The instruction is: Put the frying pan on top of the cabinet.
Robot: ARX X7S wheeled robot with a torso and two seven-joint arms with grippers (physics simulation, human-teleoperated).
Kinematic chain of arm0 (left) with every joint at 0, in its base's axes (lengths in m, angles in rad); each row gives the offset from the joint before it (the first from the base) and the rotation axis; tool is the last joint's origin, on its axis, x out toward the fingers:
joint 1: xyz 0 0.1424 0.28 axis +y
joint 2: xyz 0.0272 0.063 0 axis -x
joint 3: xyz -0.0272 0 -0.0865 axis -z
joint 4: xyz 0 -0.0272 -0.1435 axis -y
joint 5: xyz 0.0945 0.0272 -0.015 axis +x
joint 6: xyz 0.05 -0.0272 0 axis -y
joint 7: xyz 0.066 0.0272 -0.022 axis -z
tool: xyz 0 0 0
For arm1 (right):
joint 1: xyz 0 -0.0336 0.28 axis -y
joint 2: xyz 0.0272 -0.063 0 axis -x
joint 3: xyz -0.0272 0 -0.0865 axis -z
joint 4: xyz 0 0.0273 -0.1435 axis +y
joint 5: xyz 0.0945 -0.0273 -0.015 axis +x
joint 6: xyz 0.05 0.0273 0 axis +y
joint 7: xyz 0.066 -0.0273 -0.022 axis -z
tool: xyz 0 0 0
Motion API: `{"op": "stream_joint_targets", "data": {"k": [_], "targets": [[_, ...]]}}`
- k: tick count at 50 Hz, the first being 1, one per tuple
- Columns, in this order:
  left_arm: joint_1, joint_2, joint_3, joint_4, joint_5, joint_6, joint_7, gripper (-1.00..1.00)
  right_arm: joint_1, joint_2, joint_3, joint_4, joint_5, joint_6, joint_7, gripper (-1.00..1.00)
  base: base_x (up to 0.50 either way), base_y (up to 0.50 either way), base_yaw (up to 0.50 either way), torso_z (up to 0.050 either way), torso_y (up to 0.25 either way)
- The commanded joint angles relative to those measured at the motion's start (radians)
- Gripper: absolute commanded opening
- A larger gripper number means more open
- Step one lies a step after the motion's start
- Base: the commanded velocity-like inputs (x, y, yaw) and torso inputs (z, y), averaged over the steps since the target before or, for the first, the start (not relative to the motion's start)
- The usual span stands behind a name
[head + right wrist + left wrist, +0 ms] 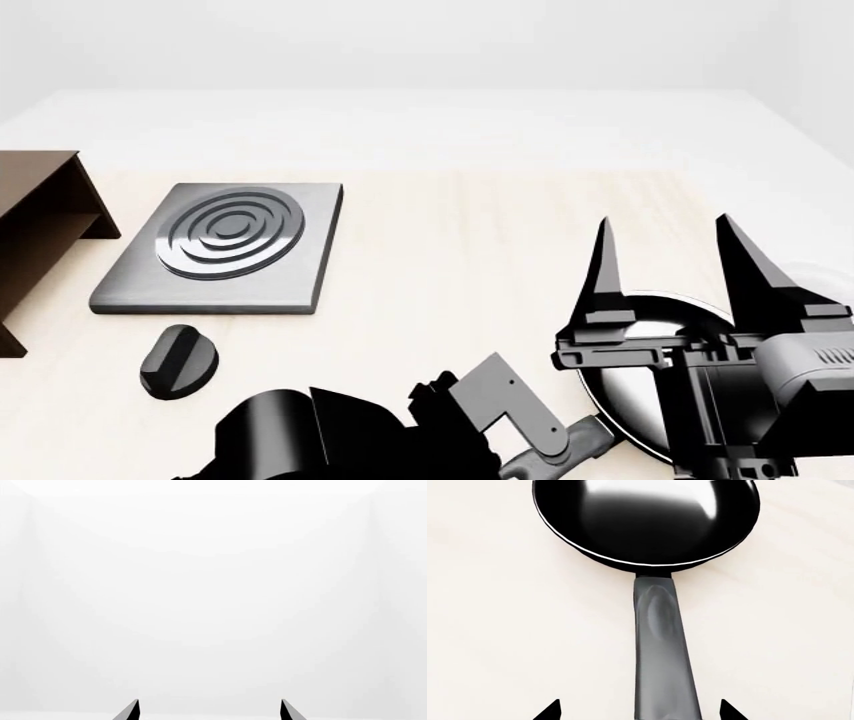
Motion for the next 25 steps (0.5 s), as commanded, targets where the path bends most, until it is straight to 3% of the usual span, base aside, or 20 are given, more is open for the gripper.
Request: {"op": "stream_joint_targets", "data": {"k": [1,16,25], "targets": [[-0.02,0.017,0.046,-0.056,0.016,0.04,0.076,1.0,-0.011,0.005,-0.005,0.0,0.006,-0.02,0.001,1.0,0.0,0.0,0.0,0.0,0.0],[-0.011,0.041,0.093,-0.105,0.033,0.08,0.123,1.0,-0.01,0.014,-0.011,0.006,0.014,-0.025,0.006,1.0,0.0,0.0,0.0,0.0,0.0],[0.004,0.075,0.06,-0.252,0.027,0.077,0.094,1.0,-0.017,0.021,-0.006,-0.003,0.022,-0.027,0.013,1.0,0.0,0.0,0.0,0.0,0.0]]}}
